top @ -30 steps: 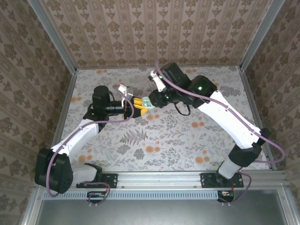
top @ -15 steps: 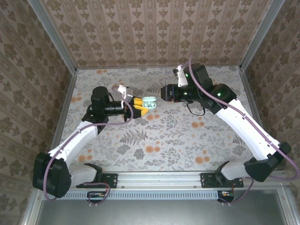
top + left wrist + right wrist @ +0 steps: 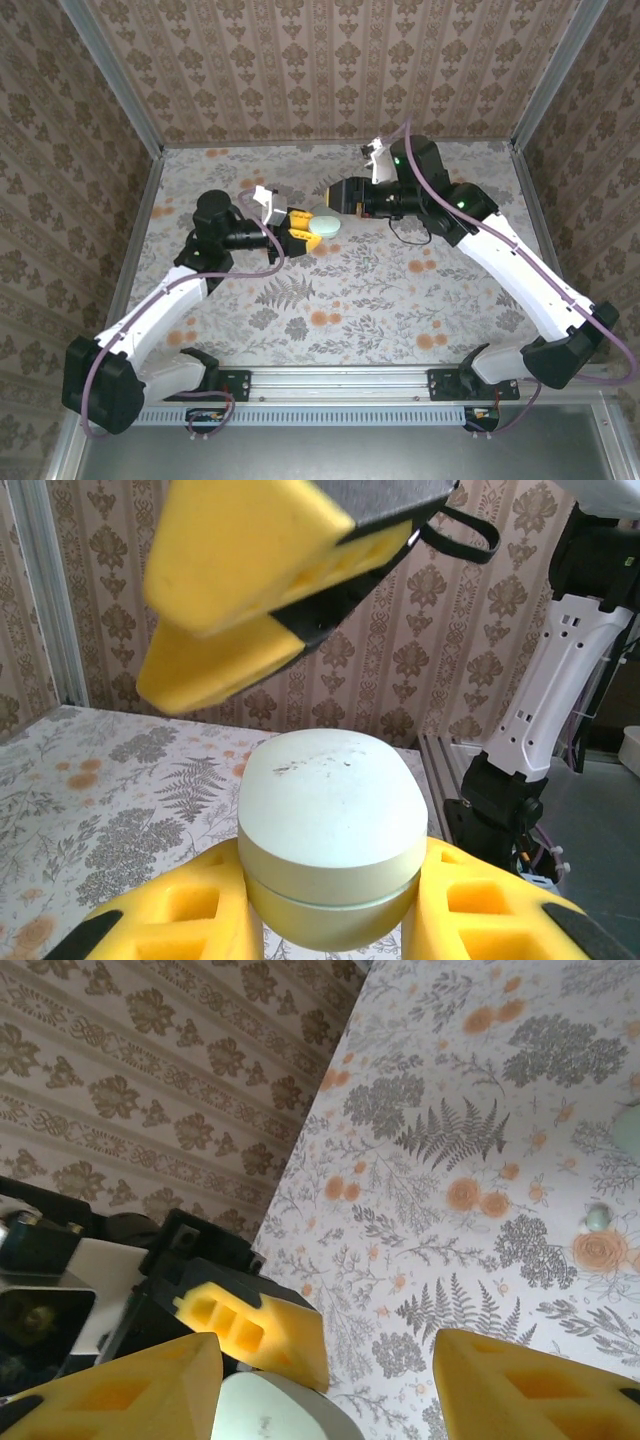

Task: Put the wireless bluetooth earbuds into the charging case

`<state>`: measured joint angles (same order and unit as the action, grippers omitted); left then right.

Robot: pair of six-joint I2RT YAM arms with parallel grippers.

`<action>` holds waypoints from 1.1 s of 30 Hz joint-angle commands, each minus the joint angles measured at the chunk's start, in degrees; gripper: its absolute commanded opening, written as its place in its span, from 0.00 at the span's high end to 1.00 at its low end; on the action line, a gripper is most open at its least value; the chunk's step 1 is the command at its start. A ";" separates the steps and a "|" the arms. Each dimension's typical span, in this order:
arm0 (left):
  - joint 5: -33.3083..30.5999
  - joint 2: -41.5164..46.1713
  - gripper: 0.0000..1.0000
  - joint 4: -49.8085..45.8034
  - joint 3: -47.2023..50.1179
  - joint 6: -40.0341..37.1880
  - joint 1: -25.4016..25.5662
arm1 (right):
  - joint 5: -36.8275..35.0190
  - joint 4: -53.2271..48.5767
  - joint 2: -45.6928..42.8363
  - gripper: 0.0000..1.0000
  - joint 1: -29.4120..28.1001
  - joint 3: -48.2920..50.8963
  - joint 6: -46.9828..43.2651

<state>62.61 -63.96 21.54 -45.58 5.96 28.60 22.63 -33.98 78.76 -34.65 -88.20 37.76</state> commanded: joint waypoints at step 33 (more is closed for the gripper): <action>-9.17 1.83 0.96 6.48 1.91 5.82 3.39 | 14.69 28.44 -6.65 0.57 -2.23 18.41 24.71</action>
<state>54.35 -62.11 28.97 -43.72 10.87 30.79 31.97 -10.24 71.33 -35.51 -69.95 60.71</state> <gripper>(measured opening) 0.304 0.408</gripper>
